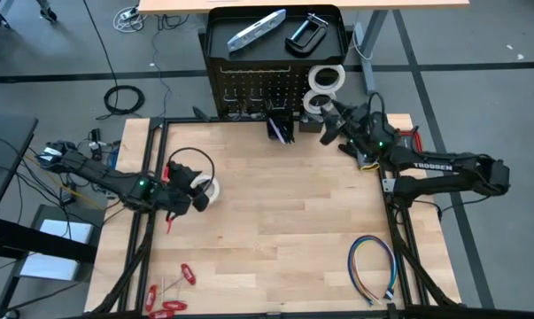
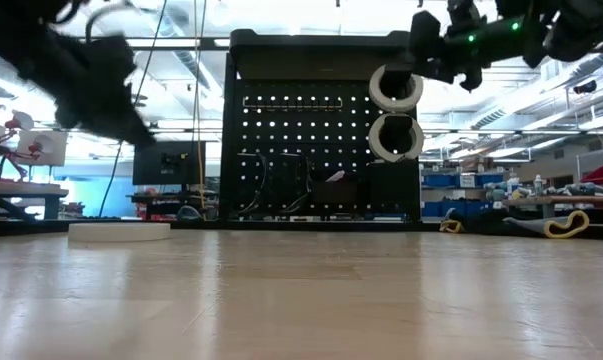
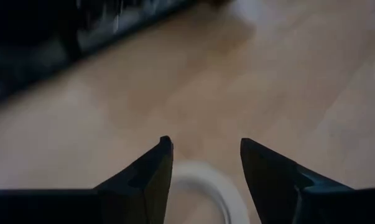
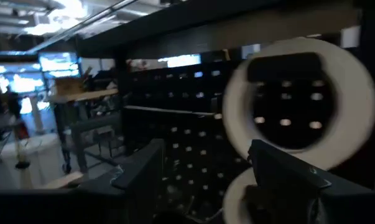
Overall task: Hang tools onto peg board
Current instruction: Hang the white masking tape on the peg board
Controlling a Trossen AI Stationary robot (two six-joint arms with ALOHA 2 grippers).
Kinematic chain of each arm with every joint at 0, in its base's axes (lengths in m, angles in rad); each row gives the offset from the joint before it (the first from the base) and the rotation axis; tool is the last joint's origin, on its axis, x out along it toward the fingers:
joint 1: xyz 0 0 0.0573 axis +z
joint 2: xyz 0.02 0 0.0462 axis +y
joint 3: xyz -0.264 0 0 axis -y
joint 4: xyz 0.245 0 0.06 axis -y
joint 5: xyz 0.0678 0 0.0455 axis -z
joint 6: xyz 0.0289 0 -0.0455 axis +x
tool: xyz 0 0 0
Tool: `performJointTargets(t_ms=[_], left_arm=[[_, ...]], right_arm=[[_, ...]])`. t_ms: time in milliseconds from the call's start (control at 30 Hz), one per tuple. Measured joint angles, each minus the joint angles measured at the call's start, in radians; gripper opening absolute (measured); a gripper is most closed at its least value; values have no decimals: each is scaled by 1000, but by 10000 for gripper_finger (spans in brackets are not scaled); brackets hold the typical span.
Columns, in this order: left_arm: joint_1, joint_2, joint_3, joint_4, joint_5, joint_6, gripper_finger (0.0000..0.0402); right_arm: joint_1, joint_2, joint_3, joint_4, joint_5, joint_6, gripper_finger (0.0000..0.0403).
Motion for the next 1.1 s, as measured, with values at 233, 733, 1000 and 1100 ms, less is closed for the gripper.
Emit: performJointTargets(t_ms=[233, 733, 1000, 1100], left_arm=[[77, 0, -139, -3, 139, -311, 194], [165, 30, -319, 149, 190, -273, 193], [165, 168, -349, 319, 167, -220, 193], [165, 228, -346, 349, 153, -221, 180]], right_arm=[[183, 0, 0, -2, 39, -3, 244], [325, 1, 0, -2, 64, 107, 244], [330, 1, 0, -2, 64, 134, 244], [332, 1, 0, -1, 64, 136, 244]])
